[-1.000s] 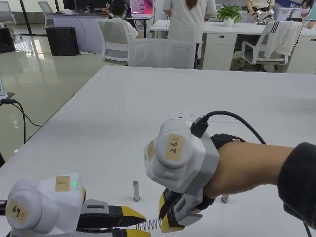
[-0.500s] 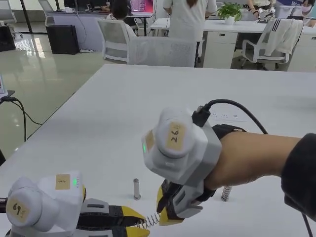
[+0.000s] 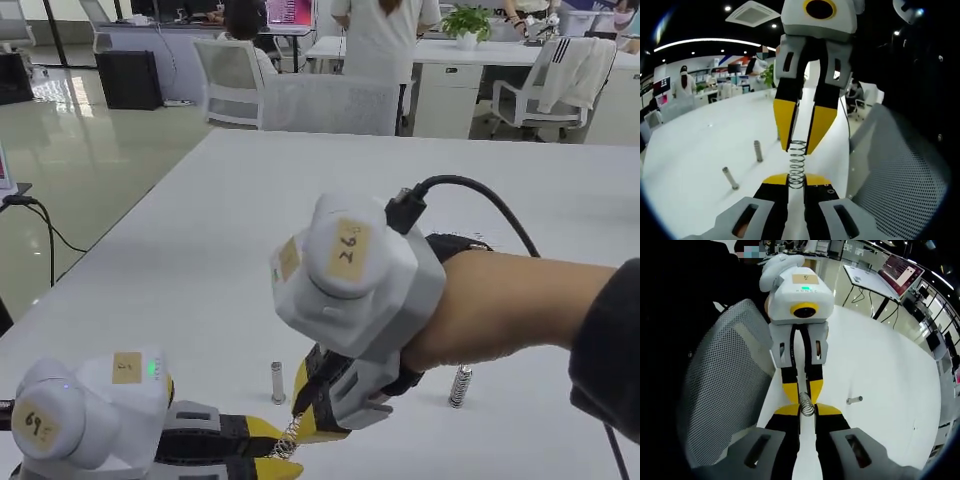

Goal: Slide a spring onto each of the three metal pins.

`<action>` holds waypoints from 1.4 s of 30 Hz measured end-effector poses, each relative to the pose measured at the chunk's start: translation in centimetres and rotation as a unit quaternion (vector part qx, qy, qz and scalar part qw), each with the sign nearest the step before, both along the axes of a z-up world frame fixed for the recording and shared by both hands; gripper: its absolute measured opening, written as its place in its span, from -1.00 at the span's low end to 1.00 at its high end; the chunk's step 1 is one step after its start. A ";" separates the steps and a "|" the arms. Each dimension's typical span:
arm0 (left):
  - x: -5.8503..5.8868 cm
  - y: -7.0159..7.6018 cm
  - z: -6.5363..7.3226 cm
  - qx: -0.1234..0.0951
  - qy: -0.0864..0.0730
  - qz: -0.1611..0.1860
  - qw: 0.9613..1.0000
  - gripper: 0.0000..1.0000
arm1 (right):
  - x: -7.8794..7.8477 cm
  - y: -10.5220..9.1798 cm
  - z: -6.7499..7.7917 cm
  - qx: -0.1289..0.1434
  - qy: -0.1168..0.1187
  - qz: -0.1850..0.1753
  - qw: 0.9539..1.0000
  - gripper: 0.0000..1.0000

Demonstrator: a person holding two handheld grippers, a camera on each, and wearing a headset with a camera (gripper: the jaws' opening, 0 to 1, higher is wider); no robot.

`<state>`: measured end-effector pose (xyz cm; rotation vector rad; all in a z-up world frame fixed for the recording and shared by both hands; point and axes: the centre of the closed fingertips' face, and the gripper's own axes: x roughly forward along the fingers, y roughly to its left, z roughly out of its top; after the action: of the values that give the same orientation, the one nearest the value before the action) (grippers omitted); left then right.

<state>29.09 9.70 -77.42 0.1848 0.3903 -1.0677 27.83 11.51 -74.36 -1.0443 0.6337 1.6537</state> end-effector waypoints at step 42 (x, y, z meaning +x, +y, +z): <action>0.2 0.2 0.7 -0.012 -0.028 0.001 1.000 -0.95 | -0.5 0.9 -1.4 0.001 0.053 -0.014 0.999 -0.80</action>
<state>29.31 9.86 -76.69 0.1927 0.3278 -1.0625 27.37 12.36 -75.80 -0.9470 0.7123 1.6921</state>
